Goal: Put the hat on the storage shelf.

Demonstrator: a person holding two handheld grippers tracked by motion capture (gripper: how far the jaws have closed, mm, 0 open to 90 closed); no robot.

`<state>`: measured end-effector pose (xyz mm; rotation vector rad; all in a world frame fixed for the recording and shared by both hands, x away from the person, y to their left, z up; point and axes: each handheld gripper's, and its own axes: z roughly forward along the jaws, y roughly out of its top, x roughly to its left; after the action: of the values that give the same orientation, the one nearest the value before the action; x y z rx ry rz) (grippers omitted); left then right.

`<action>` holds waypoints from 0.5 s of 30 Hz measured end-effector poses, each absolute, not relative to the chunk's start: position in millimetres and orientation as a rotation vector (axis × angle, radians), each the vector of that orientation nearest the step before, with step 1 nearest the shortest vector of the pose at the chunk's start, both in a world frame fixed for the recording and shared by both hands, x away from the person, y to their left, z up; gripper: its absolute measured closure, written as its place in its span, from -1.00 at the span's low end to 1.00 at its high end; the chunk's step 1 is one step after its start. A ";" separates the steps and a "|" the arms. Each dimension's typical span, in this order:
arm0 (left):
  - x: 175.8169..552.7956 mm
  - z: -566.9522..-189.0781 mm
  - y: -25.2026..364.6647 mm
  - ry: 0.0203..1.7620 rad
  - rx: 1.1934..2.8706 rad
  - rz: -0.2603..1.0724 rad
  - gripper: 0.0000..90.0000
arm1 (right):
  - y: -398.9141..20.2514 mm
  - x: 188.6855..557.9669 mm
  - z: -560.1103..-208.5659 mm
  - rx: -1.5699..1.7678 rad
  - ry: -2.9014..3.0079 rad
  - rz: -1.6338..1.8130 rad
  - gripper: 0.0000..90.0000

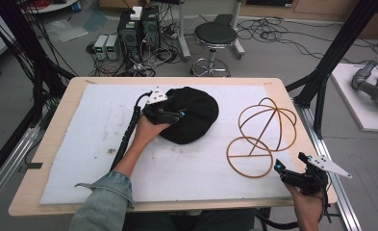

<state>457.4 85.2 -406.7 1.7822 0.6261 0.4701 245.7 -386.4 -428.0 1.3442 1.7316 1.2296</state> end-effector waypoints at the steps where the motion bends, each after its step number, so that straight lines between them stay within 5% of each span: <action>1: 458.2 -407.7 85.0 0.636 1.785 0.466 -0.46 | -386.5 245.6 -428.0 1.345 1.732 1.227 -0.89; 7: 459.6 -409.7 84.7 0.656 1.794 0.460 -0.31 | -386.3 245.7 -427.9 1.337 1.734 1.227 -0.87; 15: 458.6 -411.0 82.2 0.628 1.828 0.478 0.19 | -386.6 245.4 -427.9 1.338 1.730 1.230 -0.87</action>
<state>458.6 82.2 -411.0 1.8280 0.6276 0.4785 245.4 -386.6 -427.9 1.3381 1.7303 1.2299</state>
